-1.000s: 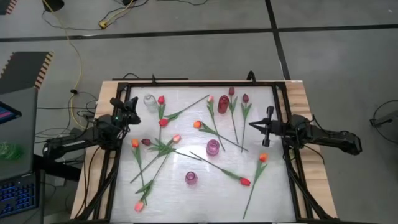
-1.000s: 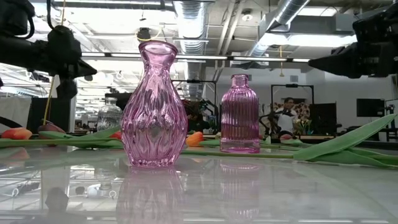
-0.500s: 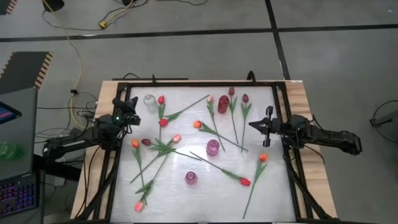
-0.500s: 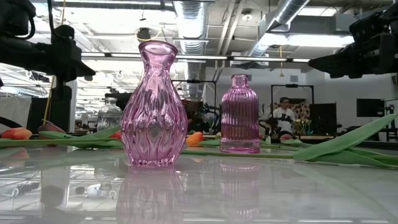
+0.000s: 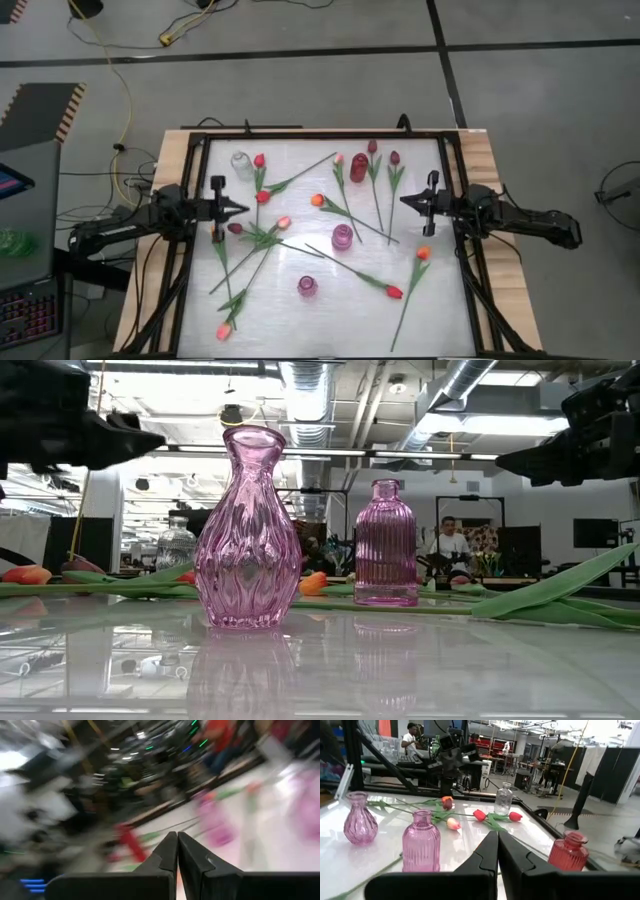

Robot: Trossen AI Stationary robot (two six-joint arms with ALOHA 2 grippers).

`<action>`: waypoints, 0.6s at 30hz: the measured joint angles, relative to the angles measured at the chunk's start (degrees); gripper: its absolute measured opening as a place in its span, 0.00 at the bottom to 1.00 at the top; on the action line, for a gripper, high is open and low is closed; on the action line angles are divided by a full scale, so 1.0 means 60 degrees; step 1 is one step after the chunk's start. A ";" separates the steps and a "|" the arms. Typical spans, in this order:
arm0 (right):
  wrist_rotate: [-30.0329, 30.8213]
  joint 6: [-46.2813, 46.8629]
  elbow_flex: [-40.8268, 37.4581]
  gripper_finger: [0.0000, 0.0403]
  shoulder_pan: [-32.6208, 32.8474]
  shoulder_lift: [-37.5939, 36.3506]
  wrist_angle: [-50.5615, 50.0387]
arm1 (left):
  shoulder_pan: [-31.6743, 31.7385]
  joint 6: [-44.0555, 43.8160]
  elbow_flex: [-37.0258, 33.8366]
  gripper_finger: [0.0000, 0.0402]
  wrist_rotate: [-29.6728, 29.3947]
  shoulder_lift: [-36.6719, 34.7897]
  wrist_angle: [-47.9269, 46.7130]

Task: Sort flowers into vase by color
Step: Put the top right dark red flower into the red vase

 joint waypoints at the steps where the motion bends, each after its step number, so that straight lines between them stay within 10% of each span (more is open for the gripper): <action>1: 0.0000 0.0200 0.0000 0.10 0.0000 0.0001 0.0000 | 0.0000 -0.0785 0.0000 0.00 0.0329 0.0000 0.0018; 7: -0.0007 0.1998 0.0000 0.10 0.0000 0.0002 0.0000 | 0.0001 -0.5281 0.0004 0.00 0.0234 0.0000 -0.0013; 18: 0.1003 0.3535 0.0000 0.17 0.0000 0.0000 0.0044 | 0.0004 -0.6965 0.0004 0.00 -0.1887 0.0000 -0.0241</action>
